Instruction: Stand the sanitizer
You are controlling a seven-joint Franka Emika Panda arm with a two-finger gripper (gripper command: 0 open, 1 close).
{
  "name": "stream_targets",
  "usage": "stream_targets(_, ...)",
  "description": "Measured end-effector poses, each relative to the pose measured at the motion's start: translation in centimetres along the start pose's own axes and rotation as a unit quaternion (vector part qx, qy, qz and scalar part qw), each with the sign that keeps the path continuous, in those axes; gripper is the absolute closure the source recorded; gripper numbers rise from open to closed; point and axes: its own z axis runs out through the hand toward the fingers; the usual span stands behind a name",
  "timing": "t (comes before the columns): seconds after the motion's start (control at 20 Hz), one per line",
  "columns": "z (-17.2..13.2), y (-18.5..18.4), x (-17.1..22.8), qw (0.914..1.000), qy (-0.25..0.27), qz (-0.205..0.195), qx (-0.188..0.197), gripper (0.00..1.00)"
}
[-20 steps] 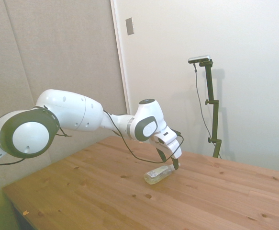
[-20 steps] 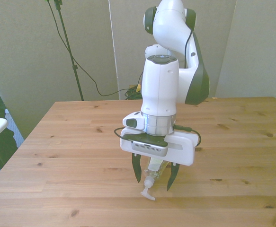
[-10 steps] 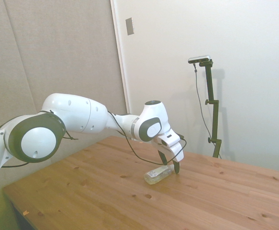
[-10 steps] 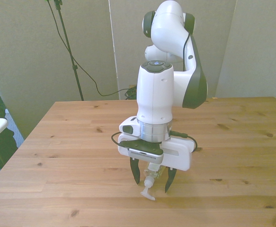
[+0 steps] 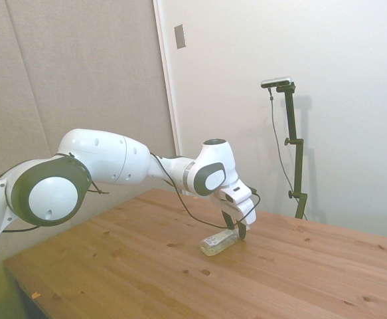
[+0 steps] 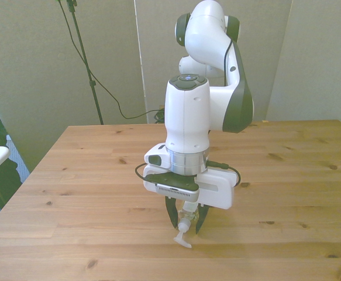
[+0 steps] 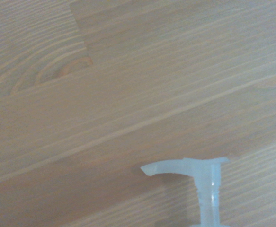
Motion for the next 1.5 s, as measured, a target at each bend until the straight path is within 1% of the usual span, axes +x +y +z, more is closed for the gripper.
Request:
stream_targets(0.45,-0.3,0.1,0.0,0.9998,-0.013,0.001,-0.014,1.0)
stream_targets(0.55,-0.7,0.0,-0.1,0.9998,-0.013,0.003,-0.012,1.0)
stream_targets(0.65,-2.0,-0.3,0.0,0.9999,0.0,0.014,0.003,1.0)
stream_targets(0.8,-5.1,-1.0,-0.7,0.9963,0.048,0.04,0.059,1.0)
stream_targets(0.95,-7.4,-0.8,-2.8,0.9887,0.102,0.055,0.095,1.0)
stream_targets(1.1,-9.0,-0.2,-5.2,0.9782,0.15,0.063,0.129,1.0)
stream_targets(1.25,-10.7,0.7,-6.7,0.965,0.196,0.08,0.155,1.0)
stream_targets(1.35,-11.5,1.2,-7.1,0.9549,0.23,0.093,0.164,1.0)
stream_targets(1.5,-11.5,1.3,-8.0,0.939,0.28,0.104,0.17,1.0)
